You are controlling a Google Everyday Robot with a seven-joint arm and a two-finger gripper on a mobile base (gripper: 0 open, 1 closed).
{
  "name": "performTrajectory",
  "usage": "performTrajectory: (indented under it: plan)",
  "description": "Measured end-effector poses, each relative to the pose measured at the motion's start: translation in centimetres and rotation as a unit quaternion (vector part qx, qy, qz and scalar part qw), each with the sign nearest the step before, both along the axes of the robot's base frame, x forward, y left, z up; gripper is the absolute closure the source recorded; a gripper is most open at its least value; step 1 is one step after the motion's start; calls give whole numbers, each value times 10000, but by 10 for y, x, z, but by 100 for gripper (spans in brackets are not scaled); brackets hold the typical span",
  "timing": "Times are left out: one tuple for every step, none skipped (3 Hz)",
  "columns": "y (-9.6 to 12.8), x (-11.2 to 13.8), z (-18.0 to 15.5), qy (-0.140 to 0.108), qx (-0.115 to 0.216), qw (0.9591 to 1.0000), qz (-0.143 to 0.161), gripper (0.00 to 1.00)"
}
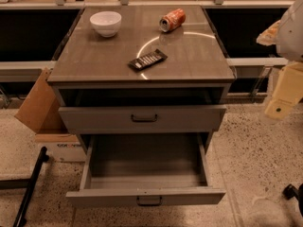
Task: Place rxbar chocolate into middle drawer
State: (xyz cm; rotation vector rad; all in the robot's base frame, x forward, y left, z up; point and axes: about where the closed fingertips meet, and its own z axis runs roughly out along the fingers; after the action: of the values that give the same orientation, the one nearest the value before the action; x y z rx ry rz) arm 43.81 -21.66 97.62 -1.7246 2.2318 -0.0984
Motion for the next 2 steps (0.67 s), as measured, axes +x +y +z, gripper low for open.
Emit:
performTrajectory:
  plan:
    - [0, 0, 0, 0, 0, 10000, 0, 0]
    - [5, 7, 6, -161, 39, 9998, 101, 0]
